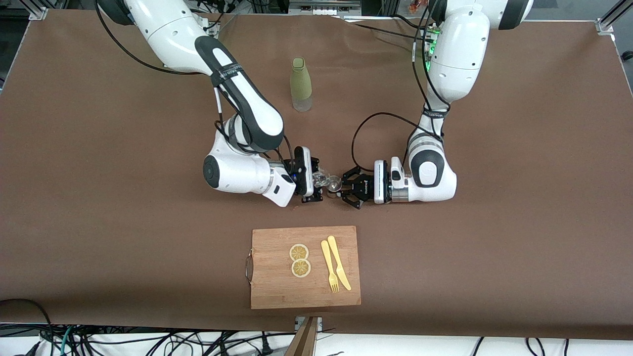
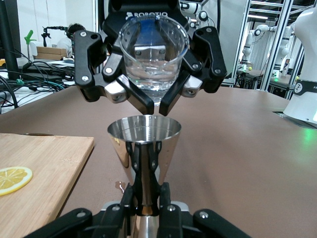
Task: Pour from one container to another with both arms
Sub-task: 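Tilt the glass with the right gripper, pouring into the held jigger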
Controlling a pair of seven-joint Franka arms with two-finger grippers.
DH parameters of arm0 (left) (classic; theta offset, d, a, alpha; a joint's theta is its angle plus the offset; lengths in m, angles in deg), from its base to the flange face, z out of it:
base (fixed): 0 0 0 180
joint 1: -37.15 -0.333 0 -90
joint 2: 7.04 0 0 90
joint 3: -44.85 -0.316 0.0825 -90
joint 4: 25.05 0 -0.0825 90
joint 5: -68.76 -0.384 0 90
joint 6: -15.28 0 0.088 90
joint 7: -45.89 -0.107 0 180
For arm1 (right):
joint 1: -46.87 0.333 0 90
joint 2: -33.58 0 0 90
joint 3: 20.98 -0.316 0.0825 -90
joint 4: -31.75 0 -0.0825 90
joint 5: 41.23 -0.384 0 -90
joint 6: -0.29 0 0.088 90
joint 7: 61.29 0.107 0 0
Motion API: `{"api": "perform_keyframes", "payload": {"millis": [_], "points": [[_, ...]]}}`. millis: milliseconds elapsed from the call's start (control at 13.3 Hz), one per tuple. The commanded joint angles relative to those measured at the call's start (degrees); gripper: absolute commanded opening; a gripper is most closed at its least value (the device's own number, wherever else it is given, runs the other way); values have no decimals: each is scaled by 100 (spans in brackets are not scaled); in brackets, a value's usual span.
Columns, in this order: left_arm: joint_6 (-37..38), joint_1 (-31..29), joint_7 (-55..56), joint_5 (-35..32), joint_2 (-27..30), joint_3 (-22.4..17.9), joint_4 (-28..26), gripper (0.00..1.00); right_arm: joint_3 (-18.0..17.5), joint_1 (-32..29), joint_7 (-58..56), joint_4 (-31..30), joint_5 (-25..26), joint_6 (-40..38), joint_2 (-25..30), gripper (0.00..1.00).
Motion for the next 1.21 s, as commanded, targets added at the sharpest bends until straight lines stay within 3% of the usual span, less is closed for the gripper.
{"api": "perform_keyframes", "payload": {"millis": [0,151,603,829,1130], "points": [[-168,76,-52,214,-57,-12,110,0,52,67,416,0,472,29,106,0],[-186,85,-52,214,-57,-3,110,0,26,67,689,0,789,29,107,0],[-274,76,-43,214,-57,67,110,0,61,163,725,88,878,38,107,0],[-283,76,-43,214,-57,76,110,0,43,172,1040,141,1299,29,115,0],[-283,76,-52,205,-57,76,110,0,43,190,1086,141,1440,29,107,0]]}}
